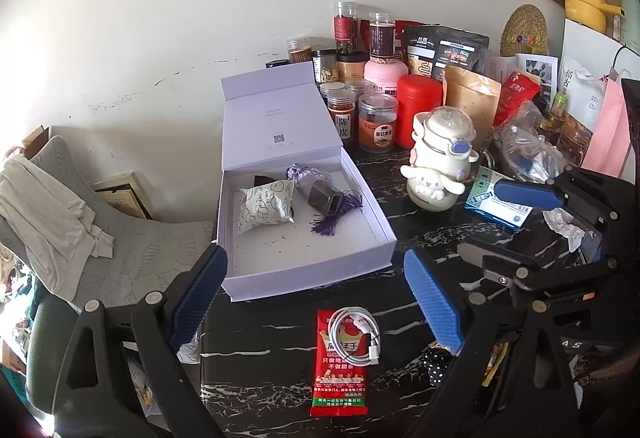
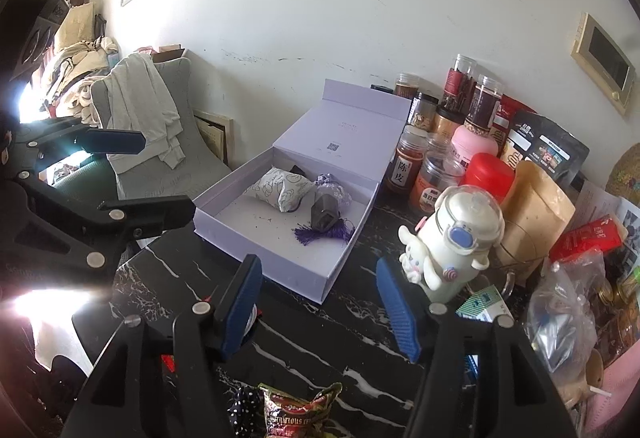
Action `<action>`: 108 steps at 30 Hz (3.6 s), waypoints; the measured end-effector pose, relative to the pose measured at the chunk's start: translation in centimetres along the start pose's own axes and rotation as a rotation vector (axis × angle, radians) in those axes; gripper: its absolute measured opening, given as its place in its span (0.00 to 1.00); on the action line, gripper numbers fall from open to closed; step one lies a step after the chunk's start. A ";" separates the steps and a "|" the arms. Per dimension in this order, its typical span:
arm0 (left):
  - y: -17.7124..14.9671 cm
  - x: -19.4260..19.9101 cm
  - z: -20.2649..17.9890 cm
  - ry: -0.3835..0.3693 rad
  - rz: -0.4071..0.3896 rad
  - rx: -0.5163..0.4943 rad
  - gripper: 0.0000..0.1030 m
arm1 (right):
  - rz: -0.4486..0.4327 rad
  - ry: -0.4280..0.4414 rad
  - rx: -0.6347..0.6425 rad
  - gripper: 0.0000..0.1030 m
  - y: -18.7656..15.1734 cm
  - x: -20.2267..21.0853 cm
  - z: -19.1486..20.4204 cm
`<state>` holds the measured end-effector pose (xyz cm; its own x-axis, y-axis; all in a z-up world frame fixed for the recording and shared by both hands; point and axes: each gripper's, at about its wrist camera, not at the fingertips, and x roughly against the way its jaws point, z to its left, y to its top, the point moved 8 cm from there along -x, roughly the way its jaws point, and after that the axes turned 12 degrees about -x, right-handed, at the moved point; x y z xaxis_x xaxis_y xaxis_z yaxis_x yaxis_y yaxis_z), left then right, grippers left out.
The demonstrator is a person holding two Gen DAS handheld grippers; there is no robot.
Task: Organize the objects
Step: 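Open both tools and withdraw them up and away from the box, then move the left tool to the white cable while the right tool reaches the snack bag, then close the left tool on the white cable while the right tool grips the snack bag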
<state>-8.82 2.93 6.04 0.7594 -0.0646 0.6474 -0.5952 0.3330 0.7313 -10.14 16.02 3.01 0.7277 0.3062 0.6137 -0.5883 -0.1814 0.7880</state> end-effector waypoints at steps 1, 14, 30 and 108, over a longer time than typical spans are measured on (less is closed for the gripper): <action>-0.3 0.0 -0.2 -0.005 0.003 0.002 0.87 | 0.001 -0.005 -0.004 0.59 -0.3 0.1 -0.1; -4.5 -0.5 -2.3 -0.036 0.057 0.023 0.87 | 0.054 -0.011 -0.042 0.60 -5.2 0.5 -0.7; -9.3 -3.4 -4.4 -0.131 0.125 0.054 0.87 | 0.141 0.026 -0.069 0.60 -11.5 -0.9 -1.0; -10.1 -16.7 -15.5 -0.325 0.331 -0.159 0.54 | 0.249 -0.016 -0.281 0.70 -15.9 -5.0 -10.9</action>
<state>-11.43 15.20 -15.44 0.3998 -0.2130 0.8915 -0.7239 0.5233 0.4496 -8.29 27.57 -13.10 0.5543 0.2699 0.7873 -0.8201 0.0158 0.5720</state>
